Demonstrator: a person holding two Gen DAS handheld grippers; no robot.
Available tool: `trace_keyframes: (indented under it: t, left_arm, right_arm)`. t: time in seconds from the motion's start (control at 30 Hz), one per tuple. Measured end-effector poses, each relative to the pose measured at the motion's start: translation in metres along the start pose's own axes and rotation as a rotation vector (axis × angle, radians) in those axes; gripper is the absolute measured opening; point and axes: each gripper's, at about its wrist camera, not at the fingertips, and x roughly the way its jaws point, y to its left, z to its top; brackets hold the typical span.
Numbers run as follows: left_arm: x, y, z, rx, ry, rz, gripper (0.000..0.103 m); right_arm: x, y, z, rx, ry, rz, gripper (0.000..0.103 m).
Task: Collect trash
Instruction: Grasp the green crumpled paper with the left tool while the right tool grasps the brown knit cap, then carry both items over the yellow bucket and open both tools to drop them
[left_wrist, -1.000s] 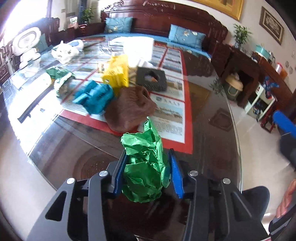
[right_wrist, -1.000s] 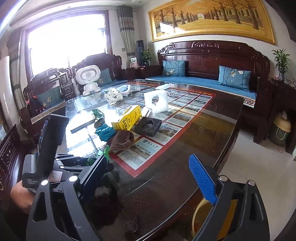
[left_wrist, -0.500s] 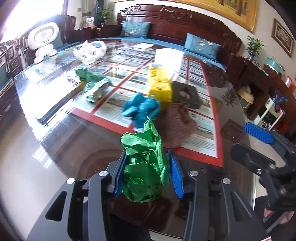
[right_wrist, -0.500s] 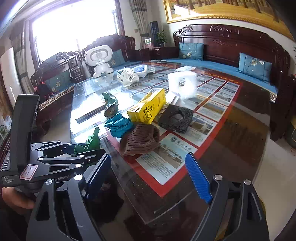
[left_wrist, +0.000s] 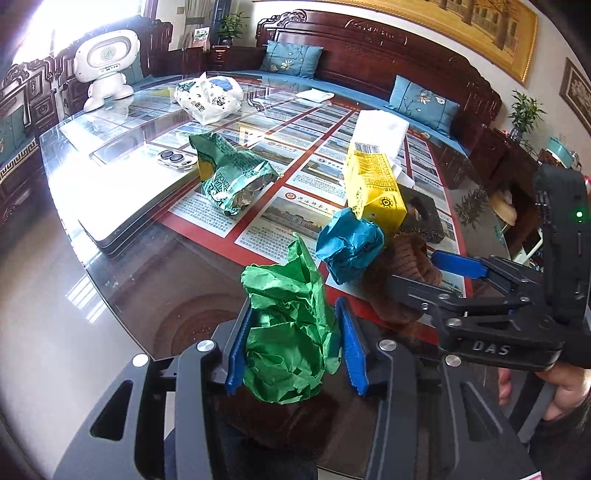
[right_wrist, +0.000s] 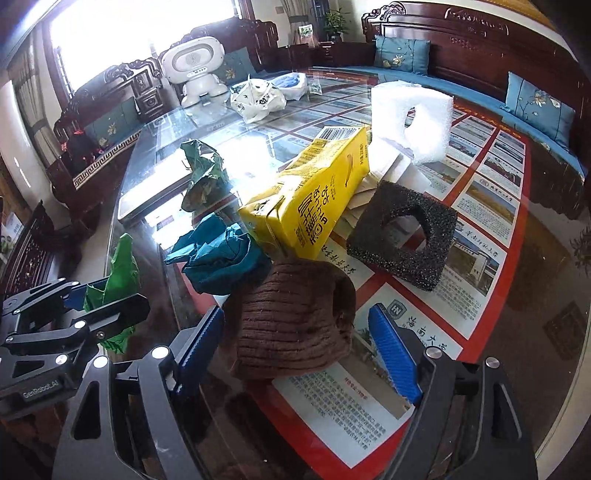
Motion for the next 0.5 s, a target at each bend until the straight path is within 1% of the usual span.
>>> trace_keyframes:
  t: [0.03,0.07,0.1,0.13,0.17,0.3,0.33,0.43,0.5]
  left_arm:
    - [0.001,0.001,0.001,-0.003,0.001,0.002,0.045]
    - [0.002,0.002,0.001,-0.006,0.003,0.001,0.045]
    - [0.002,0.003,0.001,-0.011,0.004,0.000,0.045]
    - [0.002,0.004,0.001,-0.014,0.005,-0.002,0.045]
    - [0.003,0.004,0.001,-0.017,0.008,-0.003,0.045]
    - [-0.001,-0.002,-0.001,-0.013,0.011,-0.017,0.045]
    - [-0.002,-0.004,-0.001,-0.008,0.010,-0.023,0.045]
    - [-0.006,-0.016,-0.002,0.020,0.007,-0.042,0.045]
    - [-0.007,-0.029,-0.003,0.047,0.013,-0.064,0.045]
  right_arm:
    - [0.003,0.001,0.000,-0.014,0.005,-0.002,0.068]
    - [0.003,0.004,0.000,-0.038,-0.007,-0.007,0.058]
    - [0.003,0.006,0.000,-0.060,-0.006,0.001,0.042]
    - [0.003,0.007,-0.001,-0.067,-0.005,0.018,0.024]
    - [0.003,0.007,-0.001,-0.065,0.000,0.043,0.017]
    - [-0.008,0.004,-0.010,-0.062,-0.012,0.066,0.015]
    - [-0.014,0.002,-0.013,-0.054,-0.019,0.073,0.015]
    - [-0.034,-0.004,-0.023,-0.054,-0.049,0.059,0.015]
    - [-0.048,-0.009,-0.031,-0.047,-0.063,0.065,0.015]
